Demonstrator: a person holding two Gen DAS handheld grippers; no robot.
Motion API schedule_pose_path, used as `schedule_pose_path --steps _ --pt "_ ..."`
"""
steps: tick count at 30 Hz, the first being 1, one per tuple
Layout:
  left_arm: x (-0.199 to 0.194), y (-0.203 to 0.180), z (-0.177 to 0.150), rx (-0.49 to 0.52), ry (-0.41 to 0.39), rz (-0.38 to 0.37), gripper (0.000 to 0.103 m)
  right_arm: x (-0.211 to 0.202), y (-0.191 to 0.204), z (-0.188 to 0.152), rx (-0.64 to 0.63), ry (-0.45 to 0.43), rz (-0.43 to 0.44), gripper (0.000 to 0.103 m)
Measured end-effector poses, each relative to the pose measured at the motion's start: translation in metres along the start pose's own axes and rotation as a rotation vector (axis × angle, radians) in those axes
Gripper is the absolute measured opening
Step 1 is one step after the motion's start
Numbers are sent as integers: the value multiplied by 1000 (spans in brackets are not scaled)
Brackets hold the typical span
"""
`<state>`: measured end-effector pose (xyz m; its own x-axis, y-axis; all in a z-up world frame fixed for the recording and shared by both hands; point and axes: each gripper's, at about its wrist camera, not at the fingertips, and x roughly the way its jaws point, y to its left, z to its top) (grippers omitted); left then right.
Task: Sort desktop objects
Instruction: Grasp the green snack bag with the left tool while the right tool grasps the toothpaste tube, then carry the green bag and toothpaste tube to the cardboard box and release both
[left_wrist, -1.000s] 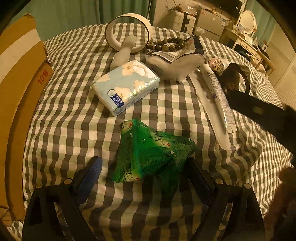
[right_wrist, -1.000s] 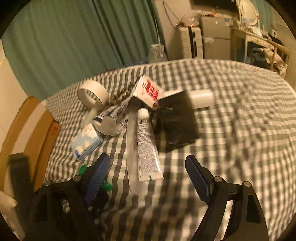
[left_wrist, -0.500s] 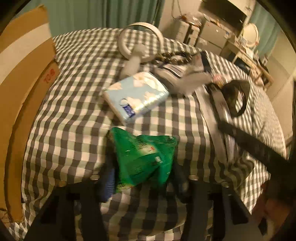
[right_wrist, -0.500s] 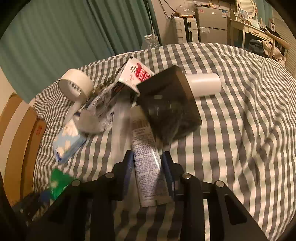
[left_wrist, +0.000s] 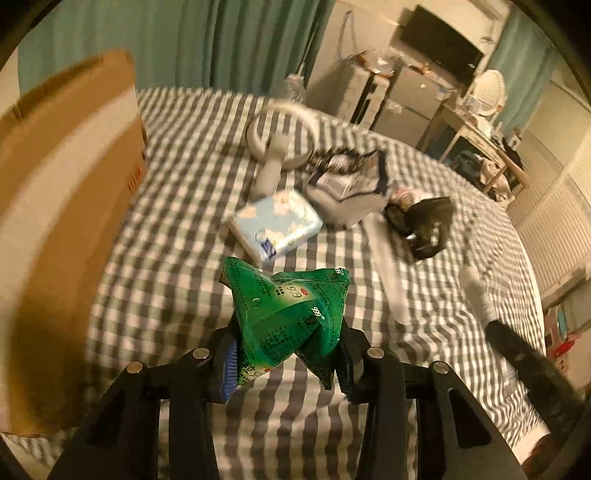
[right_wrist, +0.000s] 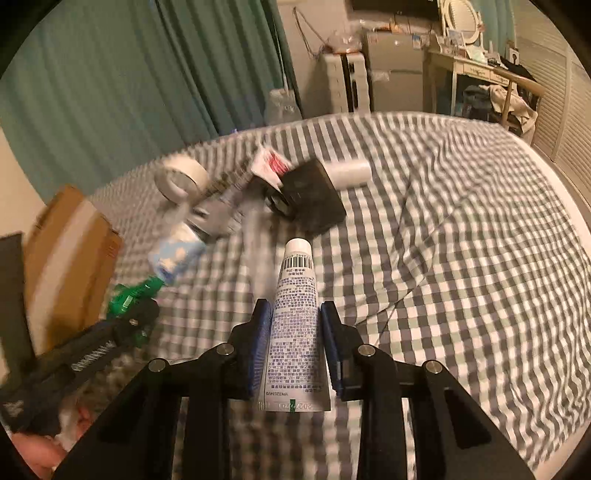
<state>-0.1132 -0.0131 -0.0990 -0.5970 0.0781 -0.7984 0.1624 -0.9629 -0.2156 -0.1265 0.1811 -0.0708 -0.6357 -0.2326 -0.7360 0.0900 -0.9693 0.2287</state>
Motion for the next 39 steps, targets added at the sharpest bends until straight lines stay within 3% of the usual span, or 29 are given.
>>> schedule_pose_path --steps 6,12,16,22,25,32,39 --pt "-45 -9 17 50 -46 -20 43 -55 26 1 -11 -89 46 28" --pt "-111 -18 38 168 -155 -19 43 -103 61 0 -74 -155 77 28" --pt "-146 -6 50 168 -194 -51 43 -137 89 3 -103 -206 132 28" --pt "-194 28 73 178 -262 -31 43 -165 142 4 -186 -252 170 28" --pt "-210 53 84 115 -271 -42 43 -165 172 7 -200 -251 220 28" --pt "-222 109 106 113 -306 34 43 -148 238 16 -259 -216 274 28" --pt "-189 188 126 41 -235 143 43 -70 285 36 -272 -74 334 28"
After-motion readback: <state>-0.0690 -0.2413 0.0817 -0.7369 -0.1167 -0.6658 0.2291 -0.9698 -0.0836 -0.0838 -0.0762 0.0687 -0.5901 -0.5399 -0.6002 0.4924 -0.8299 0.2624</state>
